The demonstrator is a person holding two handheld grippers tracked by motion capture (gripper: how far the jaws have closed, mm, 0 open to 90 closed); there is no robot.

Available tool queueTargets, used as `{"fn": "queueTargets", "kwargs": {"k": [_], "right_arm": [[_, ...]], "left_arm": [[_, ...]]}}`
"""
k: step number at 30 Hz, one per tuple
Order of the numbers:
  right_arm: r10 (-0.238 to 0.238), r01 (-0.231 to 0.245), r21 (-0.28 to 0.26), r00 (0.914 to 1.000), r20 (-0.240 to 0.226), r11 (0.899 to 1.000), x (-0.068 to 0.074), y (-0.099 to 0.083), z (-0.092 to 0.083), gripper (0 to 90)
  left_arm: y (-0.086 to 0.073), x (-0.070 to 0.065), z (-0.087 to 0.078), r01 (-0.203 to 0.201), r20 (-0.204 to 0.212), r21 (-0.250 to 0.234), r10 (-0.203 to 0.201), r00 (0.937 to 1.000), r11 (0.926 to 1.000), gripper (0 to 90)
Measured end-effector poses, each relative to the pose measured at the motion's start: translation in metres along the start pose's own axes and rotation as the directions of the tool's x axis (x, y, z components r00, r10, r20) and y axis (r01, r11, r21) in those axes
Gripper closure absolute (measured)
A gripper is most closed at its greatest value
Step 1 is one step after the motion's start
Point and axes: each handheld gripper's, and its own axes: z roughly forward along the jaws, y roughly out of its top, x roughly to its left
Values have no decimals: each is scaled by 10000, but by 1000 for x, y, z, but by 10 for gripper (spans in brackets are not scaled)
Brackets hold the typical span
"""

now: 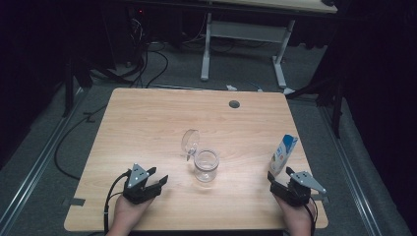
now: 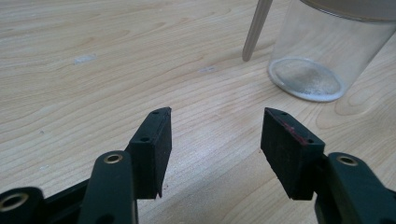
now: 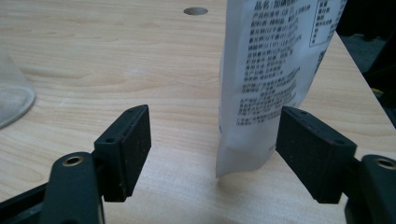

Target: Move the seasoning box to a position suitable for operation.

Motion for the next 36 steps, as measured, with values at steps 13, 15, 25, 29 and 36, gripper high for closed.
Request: {"fn": "queueTargets", "kwargs": {"k": [13, 15, 25, 29, 36], "right_arm": [[96, -52, -330, 9911, 1325, 9994, -1, 35, 12, 440], [163, -123, -293, 9898, 1412, 9995, -3, 36, 13, 477], [195, -149, -387, 9924, 1217, 9991, -14, 31, 1, 702], [267, -211, -515, 9935, 1103, 9985, -20, 29, -3, 787], [344, -295, -687, 9969, 704, 9972, -28, 27, -6, 873]], "left_arm": [[-1, 1, -1, 15, 84, -22, -15, 10000, 10000, 435], [-1, 0, -1, 7, 85, -12, -7, 10000, 10000, 435], [-1, 0, -1, 57, 66, -8, -57, 10000, 10000, 435], [-2, 0, 0, 38, 53, 4, -38, 10000, 10000, 434], [-2, 0, 1, 26, 44, 27, -27, 10000, 10000, 433]]}}
